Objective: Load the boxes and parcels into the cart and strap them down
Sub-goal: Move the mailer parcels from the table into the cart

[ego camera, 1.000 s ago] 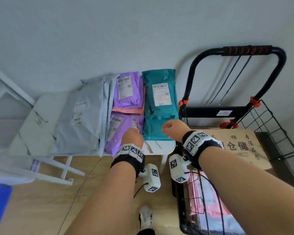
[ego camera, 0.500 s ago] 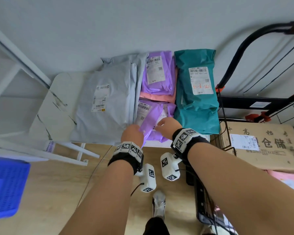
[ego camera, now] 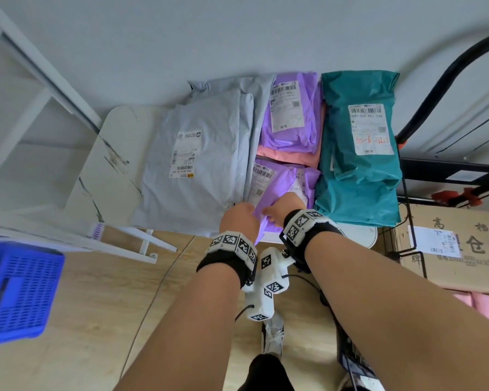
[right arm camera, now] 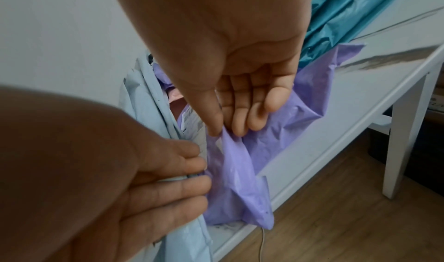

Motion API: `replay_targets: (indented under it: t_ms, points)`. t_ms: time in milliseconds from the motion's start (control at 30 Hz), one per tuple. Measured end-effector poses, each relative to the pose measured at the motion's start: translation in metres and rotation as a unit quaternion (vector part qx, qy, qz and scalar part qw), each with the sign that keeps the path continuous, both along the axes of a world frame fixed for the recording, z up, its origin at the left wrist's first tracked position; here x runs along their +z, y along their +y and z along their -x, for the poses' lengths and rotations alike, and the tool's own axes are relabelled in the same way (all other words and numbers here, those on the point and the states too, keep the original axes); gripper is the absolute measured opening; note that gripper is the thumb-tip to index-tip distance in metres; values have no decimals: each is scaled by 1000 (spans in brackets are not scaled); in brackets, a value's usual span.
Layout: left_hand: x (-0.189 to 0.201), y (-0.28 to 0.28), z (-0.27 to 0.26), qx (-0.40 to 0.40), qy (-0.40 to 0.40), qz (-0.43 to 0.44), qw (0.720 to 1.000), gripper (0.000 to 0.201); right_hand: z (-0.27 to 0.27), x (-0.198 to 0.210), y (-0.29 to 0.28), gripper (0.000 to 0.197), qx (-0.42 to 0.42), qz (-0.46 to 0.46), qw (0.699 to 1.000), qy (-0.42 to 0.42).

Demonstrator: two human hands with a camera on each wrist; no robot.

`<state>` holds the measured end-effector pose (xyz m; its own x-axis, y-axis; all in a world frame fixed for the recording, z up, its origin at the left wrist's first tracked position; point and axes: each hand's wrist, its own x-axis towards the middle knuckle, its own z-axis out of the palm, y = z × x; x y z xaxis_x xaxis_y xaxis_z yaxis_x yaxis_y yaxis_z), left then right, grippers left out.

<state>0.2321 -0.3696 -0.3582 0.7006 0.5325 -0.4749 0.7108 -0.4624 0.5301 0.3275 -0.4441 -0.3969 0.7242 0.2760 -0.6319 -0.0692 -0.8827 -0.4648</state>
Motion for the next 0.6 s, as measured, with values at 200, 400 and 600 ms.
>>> replay_targets:
  t_ms: [200,400,600]
  points:
    - [-6,4,0,8,-4,20,1000,38,2,0,-3,32,-46,-49,998,4]
    - [2,8,-7,20,-28,-1,999,37,-5,26,-17,14,-3,-45,997,-59]
    - [18,3,-16,25,-41,-14,999,31,-18,57,-43,31,-44,-101,987,-117]
